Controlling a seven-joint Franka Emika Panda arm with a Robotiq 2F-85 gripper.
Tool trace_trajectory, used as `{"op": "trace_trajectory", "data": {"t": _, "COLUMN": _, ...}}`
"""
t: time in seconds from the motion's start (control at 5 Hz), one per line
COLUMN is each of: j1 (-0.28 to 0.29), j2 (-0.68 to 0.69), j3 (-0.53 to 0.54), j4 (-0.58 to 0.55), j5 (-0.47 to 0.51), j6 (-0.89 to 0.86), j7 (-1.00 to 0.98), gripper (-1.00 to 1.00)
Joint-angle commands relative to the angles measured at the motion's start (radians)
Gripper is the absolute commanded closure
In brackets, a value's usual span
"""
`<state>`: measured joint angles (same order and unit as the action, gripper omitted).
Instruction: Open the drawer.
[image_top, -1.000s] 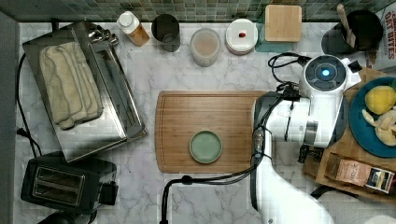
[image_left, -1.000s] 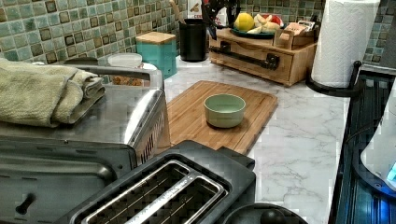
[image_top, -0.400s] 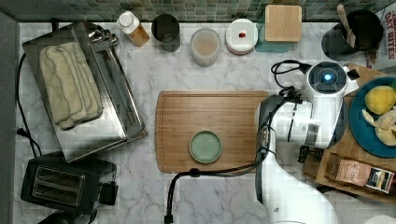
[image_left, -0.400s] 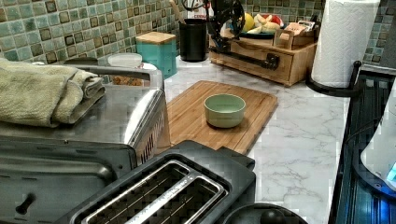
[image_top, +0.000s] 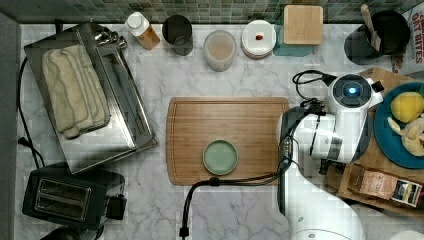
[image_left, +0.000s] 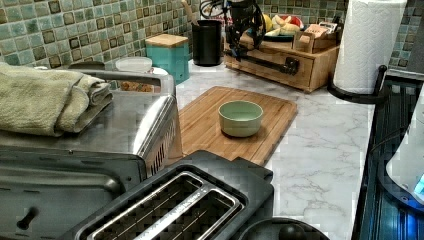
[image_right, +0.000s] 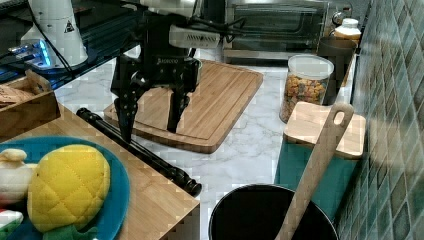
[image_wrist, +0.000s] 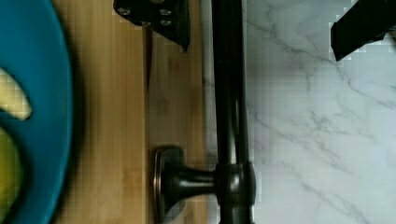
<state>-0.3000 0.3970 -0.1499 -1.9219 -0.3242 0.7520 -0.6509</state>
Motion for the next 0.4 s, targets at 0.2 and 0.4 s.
{"op": "trace_trajectory", "data": {"t": 0.2, "j1": -0.029, "j2": 0.061, "j3": -0.036, "j4": -0.04, "j5": -0.037, "j6": 0.12, "j7": 0.006, "gripper": -1.0}}
{"op": "trace_trajectory", "data": {"t": 0.4, "j1": -0.04, "j2": 0.097, "j3": -0.034, "j4": -0.003, "j5": -0.024, "j6": 0.123, "j7": -0.036, "gripper": -1.0}}
